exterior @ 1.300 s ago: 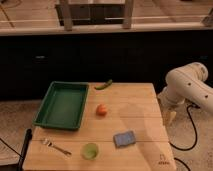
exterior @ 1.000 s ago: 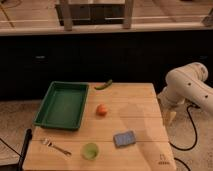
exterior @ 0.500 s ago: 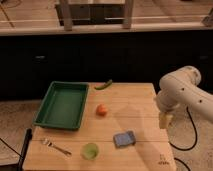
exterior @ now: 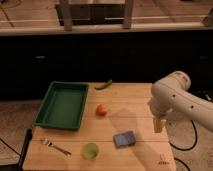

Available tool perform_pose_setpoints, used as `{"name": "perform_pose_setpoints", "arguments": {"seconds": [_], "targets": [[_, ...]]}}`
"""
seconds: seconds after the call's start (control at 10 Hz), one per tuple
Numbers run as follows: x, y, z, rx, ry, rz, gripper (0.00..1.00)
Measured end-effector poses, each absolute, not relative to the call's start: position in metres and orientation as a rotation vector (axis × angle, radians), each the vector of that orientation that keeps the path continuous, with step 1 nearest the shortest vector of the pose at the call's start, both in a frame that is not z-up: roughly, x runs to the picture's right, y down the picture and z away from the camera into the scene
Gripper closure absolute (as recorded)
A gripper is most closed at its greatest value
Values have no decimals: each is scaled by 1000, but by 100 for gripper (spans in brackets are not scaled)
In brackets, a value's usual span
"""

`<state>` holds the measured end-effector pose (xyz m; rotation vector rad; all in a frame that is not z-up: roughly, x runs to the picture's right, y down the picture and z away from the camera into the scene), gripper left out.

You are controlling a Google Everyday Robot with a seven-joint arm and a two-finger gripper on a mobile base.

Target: Wipe tray with sponge

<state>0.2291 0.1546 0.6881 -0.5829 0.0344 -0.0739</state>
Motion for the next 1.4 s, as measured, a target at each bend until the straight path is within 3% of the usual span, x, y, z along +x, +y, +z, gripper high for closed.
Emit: {"name": "perform_pose_setpoints", "arguments": {"seconds": [1.4], "targets": [[166, 208, 729, -587, -86, -44, 20]]}}
